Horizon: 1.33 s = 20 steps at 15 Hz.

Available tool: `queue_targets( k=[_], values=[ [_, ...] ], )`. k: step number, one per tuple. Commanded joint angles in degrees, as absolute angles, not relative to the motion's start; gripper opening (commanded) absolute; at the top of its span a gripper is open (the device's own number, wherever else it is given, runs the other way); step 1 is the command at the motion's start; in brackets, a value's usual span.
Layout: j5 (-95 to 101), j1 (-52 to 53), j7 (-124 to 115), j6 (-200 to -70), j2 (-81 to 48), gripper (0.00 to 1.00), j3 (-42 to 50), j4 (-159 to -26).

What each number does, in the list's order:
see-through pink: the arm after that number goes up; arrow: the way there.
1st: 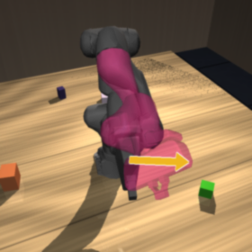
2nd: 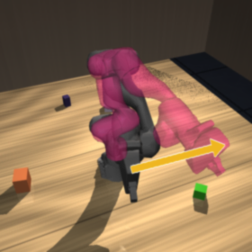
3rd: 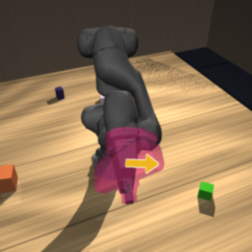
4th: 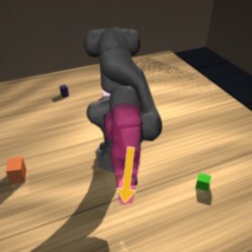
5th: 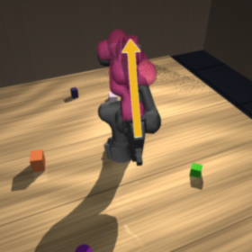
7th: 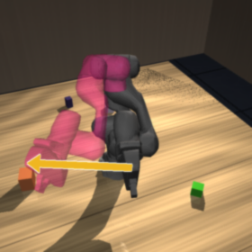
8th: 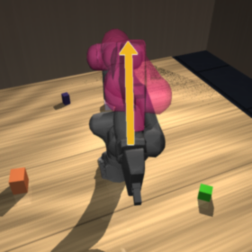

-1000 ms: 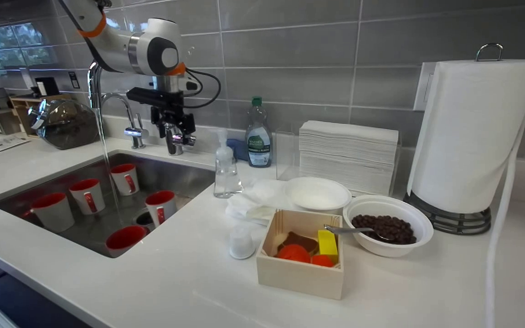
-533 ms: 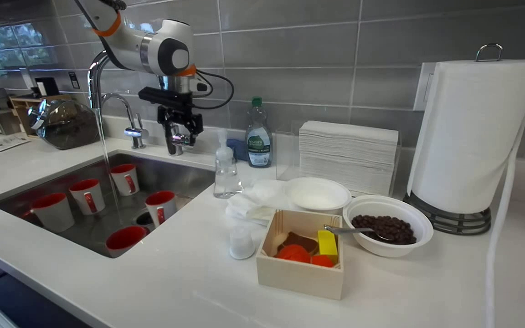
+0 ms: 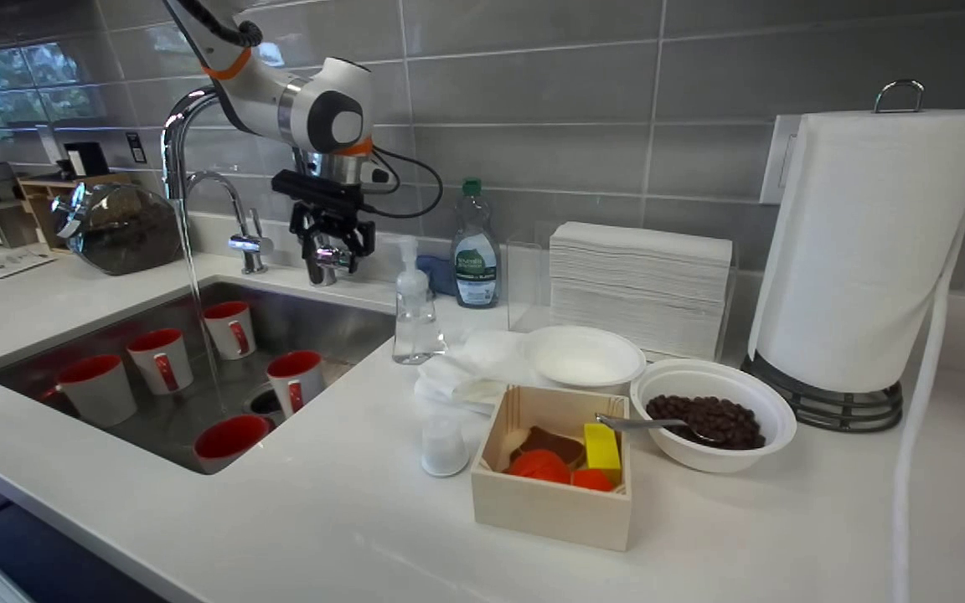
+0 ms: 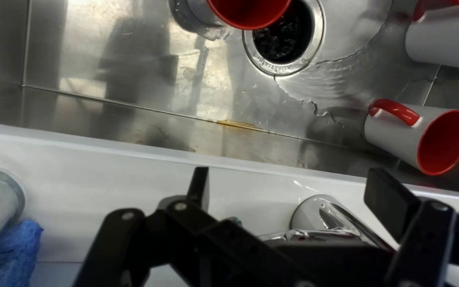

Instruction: Open then close the tap

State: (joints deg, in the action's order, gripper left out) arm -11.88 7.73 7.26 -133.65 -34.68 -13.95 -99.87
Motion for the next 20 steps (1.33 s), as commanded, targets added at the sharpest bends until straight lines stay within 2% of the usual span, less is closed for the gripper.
queue_targets(
  k=[1,10,20],
  values=[
    [-13.75,6.51,11.53,-130.64,-37.24,1.00,-15.77,-95.60],
    [-16.68,3.71,21.78,-123.23,-36.66,1.00,-19.32,-94.54],
    [-16.13,5.76,25.76,-117.08,-37.10,1.00,-20.04,-93.68]
  ],
)
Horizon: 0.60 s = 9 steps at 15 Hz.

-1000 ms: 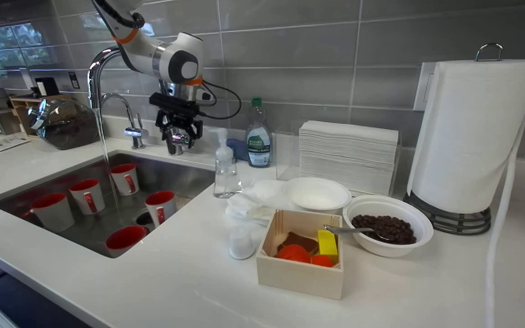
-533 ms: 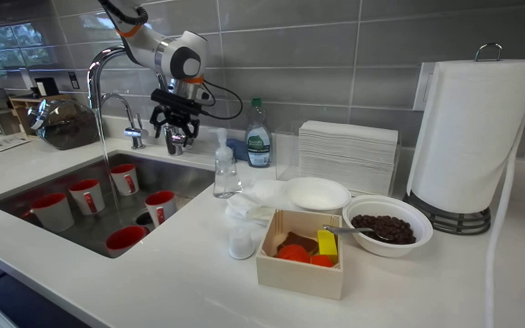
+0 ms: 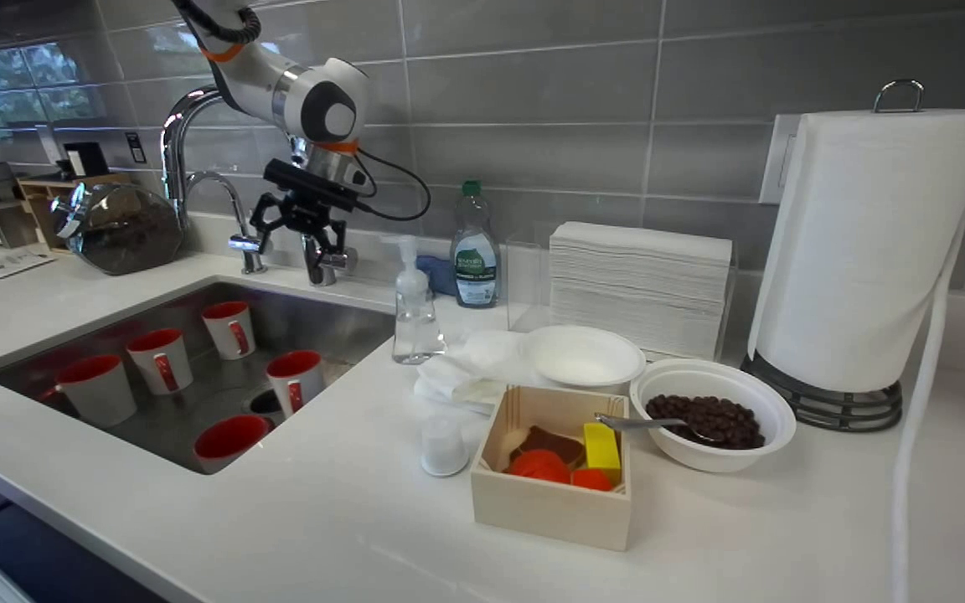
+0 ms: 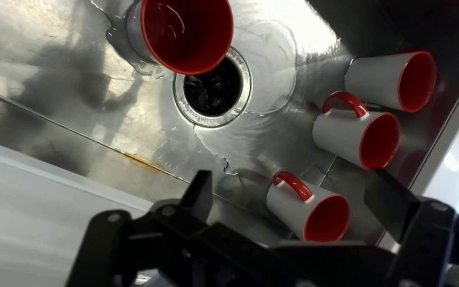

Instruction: Open then close the tap

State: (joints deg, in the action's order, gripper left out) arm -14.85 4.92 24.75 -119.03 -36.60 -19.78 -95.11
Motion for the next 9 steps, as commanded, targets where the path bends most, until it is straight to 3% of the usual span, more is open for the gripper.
queue_targets(
  k=[1,9],
  values=[
    [-15.72,6.18,24.97,-117.24,-36.99,1.00,-19.69,-93.81],
    [-14.37,7.44,17.62,-119.97,-29.86,1.00,-16.70,-98.63]
  ],
)
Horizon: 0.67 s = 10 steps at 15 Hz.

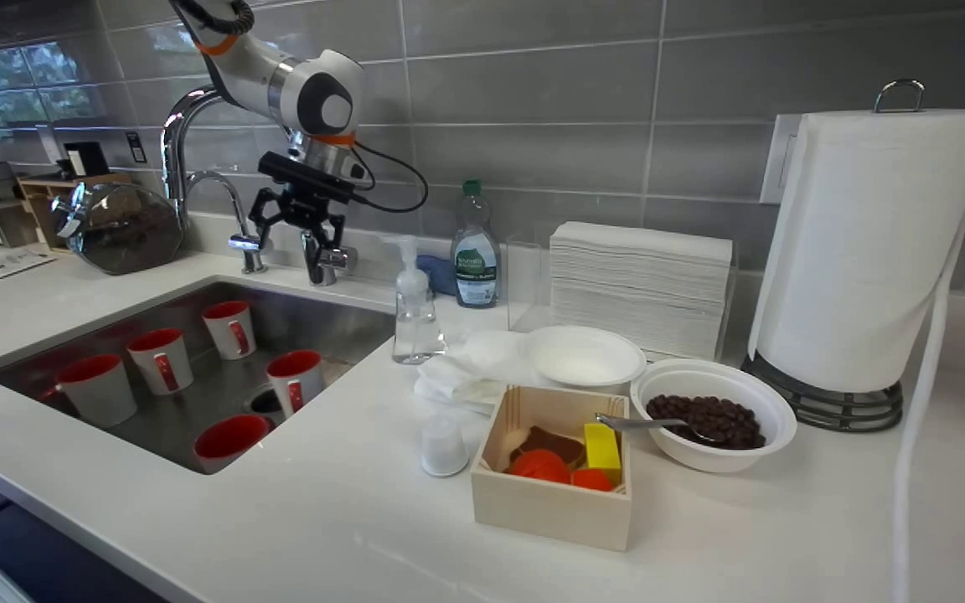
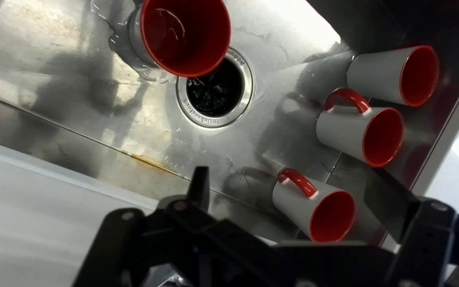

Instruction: Open then close the tap

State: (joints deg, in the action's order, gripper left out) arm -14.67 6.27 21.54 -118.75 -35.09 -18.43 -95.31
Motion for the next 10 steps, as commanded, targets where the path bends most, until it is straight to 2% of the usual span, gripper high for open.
queue_targets(
  k=[1,10],
  values=[
    [-14.09,7.70,16.08,-120.33,-28.63,1.00,-16.10,-99.30],
    [-6.07,9.78,1.90,-112.56,-20.98,1.00,-9.88,-100.10]
  ],
)
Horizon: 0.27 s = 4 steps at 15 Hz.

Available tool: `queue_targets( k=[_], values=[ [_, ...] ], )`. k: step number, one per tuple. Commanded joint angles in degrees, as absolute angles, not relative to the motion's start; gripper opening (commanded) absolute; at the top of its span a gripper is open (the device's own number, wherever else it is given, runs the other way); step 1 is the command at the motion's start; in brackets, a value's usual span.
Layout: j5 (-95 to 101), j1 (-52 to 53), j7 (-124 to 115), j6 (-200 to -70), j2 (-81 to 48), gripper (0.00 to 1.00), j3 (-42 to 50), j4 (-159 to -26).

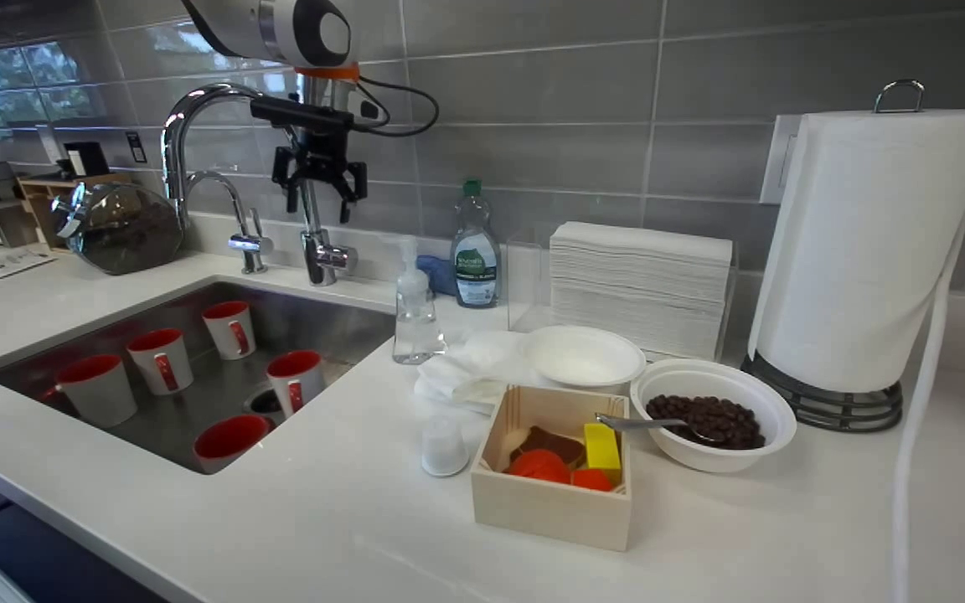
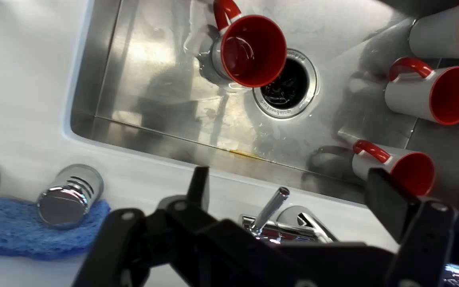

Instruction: Open then close the tap

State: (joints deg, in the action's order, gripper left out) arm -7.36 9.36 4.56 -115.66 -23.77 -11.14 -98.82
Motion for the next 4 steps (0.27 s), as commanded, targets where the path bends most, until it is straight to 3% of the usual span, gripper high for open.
queue_targets(
  k=[1,4],
  values=[
    [-6.06,9.72,1.62,-111.55,-20.76,1.00,-9.73,-99.93],
    [-6.19,9.61,1.34,-109.68,-20.55,1.00,-9.33,-99.64]
  ],
)
